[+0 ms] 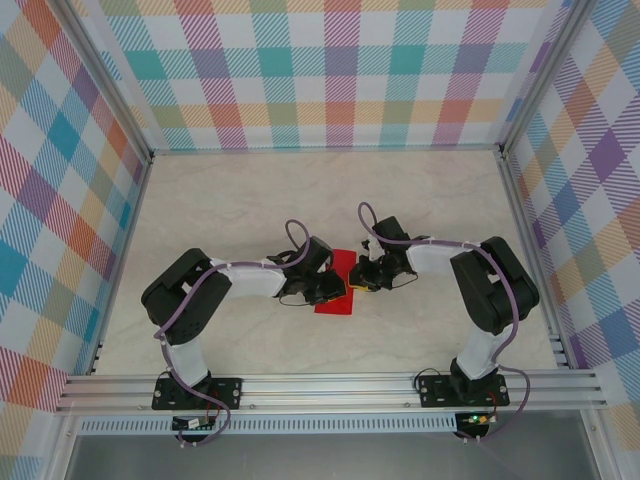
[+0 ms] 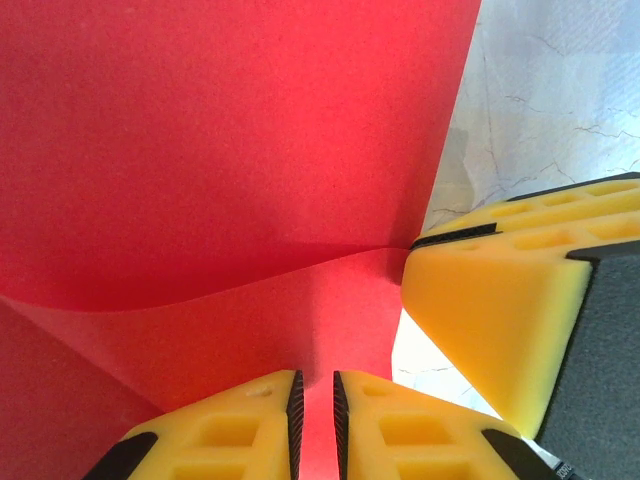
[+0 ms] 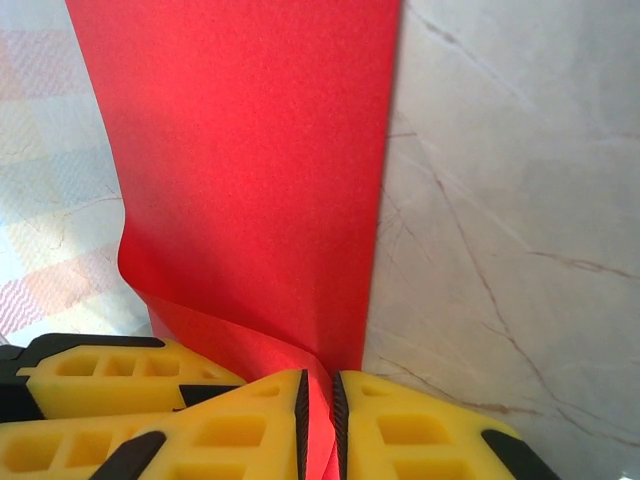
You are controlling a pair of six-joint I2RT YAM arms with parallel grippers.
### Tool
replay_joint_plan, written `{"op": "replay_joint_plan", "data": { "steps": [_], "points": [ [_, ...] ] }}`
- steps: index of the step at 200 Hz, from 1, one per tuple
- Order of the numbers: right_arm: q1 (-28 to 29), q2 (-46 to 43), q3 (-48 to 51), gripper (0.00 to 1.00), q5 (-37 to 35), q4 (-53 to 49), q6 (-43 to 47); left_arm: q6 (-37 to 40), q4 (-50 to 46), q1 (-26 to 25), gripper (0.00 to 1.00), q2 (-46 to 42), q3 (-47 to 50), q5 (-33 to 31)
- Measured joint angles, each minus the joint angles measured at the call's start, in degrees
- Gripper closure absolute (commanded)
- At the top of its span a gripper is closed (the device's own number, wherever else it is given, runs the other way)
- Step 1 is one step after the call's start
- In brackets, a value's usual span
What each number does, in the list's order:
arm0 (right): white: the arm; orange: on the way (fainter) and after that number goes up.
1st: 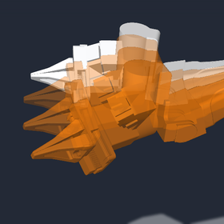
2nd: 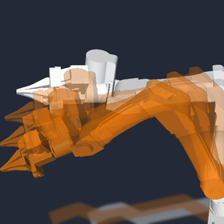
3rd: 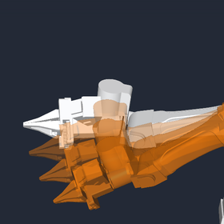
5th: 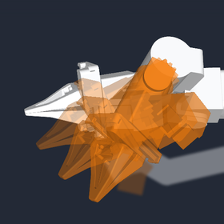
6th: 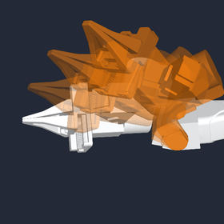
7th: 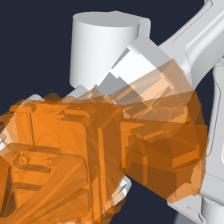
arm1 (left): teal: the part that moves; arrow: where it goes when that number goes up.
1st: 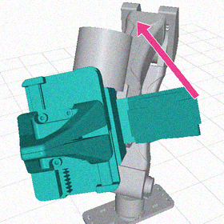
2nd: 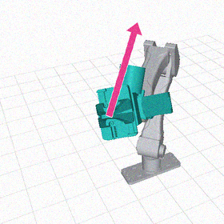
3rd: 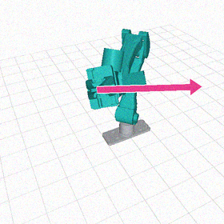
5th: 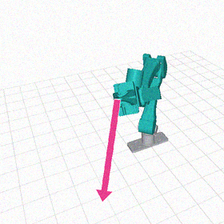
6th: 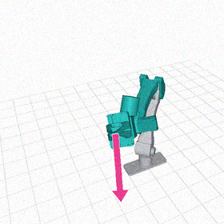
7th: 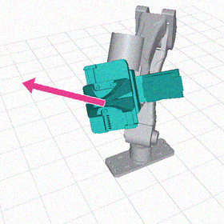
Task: Fold a paper plane with a square sheet of paper (pick it up from the middle)
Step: Fold the triangle a second time at the center of the table.
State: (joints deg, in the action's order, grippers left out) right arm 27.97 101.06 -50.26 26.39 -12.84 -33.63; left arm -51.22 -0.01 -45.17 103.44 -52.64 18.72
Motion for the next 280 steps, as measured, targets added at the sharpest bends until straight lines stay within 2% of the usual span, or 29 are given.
{"op": "replay_joint_plan", "data": {
  "steps": [44, 151, 240, 280],
  "points": [
    [0.0, 0.0, 0.0, 0.85, -0.2, -0.1, 0.0, 0.0, 0.2, 0.0, 0.82, 0.0, 0.0, -0.1],
    [0.0, -1.8, 0.0, 0.83, -3.0, -1.2, -0.2, 1.0, 2.2, 0.1, 0.82, 0.0, 0.8, 1.2],
    [0.2, -0.7, 0.0, 0.82, -1.1, -1.4, -0.1, 1.1, 2.8, 0.1, 0.82, 0.0, 0.8, 1.4],
    [0.3, -0.2, -0.2, 0.89, -0.9, -1.4, 0.1, 1.1, 2.8, 0.1, 0.82, 0.0, 0.8, 1.4]
  ]
}}
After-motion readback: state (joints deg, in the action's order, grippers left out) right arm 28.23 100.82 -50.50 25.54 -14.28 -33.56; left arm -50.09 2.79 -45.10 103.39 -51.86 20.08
